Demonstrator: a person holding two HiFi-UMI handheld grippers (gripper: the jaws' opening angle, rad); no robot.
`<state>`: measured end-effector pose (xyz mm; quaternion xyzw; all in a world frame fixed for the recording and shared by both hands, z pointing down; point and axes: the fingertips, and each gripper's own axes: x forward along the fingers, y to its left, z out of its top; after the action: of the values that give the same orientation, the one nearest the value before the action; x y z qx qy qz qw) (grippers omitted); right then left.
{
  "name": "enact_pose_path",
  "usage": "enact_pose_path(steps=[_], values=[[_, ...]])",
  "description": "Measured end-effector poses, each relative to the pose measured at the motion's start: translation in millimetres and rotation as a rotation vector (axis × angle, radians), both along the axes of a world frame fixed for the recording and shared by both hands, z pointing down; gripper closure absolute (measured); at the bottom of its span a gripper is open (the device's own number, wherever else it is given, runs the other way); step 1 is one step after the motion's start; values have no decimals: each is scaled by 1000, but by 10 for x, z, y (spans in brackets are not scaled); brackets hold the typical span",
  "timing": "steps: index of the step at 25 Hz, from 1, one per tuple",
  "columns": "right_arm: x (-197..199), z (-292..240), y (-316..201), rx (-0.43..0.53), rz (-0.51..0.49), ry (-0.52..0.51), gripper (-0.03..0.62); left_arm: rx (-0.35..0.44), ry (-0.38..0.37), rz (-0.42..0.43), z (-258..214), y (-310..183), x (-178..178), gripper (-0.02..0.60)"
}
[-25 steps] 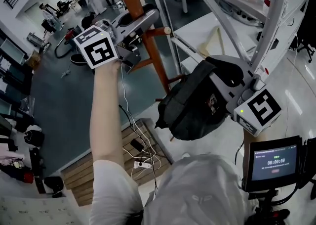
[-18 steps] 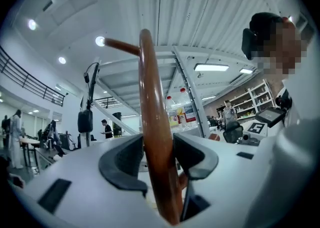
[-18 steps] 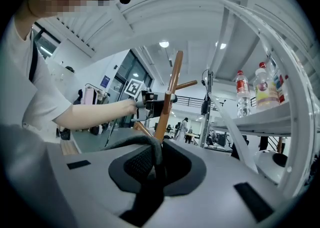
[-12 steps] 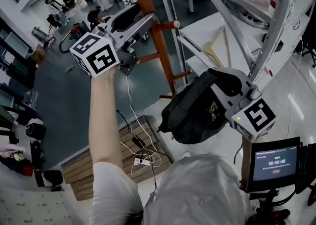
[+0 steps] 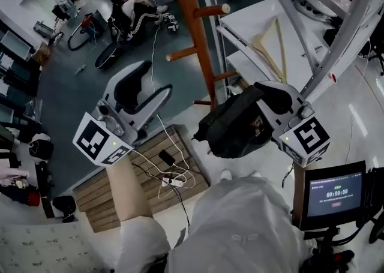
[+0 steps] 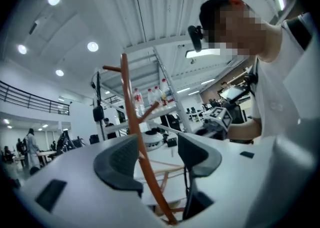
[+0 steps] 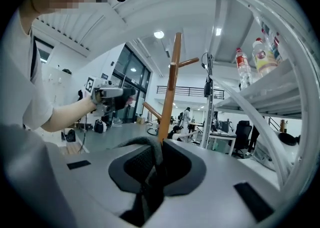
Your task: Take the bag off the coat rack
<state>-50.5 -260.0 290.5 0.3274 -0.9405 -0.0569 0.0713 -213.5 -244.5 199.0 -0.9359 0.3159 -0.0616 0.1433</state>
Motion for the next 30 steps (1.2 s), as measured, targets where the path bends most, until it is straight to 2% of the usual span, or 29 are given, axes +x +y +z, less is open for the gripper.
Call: enact_pose_path(steps=[3, 6, 9, 14, 16, 18, 21, 26, 30], values=[[8, 99, -10, -15, 17, 5, 548, -80, -77, 44, 663, 222, 288, 348], [50, 182, -7, -31, 39, 3, 548, -172, -144, 118, 1303, 423, 723, 348], [130, 315, 46, -74, 68, 21, 548, -203, -128, 192, 1607, 573, 1158, 348], [359, 467, 122, -72, 150, 13, 548, -111, -185, 184, 1867, 468, 1491, 348], [392, 504, 228, -74, 188, 22, 548, -119, -162, 216, 1878, 486, 1539, 355], [410, 539, 385, -86, 233, 31, 548, -140, -142, 264, 1886, 588, 1552, 403], [527, 648, 633, -128, 298, 42, 548, -147, -169, 331, 1984, 798, 1665, 411], [1125, 765, 953, -101, 391, 35, 548, -143, -150, 414, 2117, 1084, 2232, 414], [1383, 578, 1470, -97, 429, 30, 548, -120, -136, 449, 1900, 1572, 2482, 414]])
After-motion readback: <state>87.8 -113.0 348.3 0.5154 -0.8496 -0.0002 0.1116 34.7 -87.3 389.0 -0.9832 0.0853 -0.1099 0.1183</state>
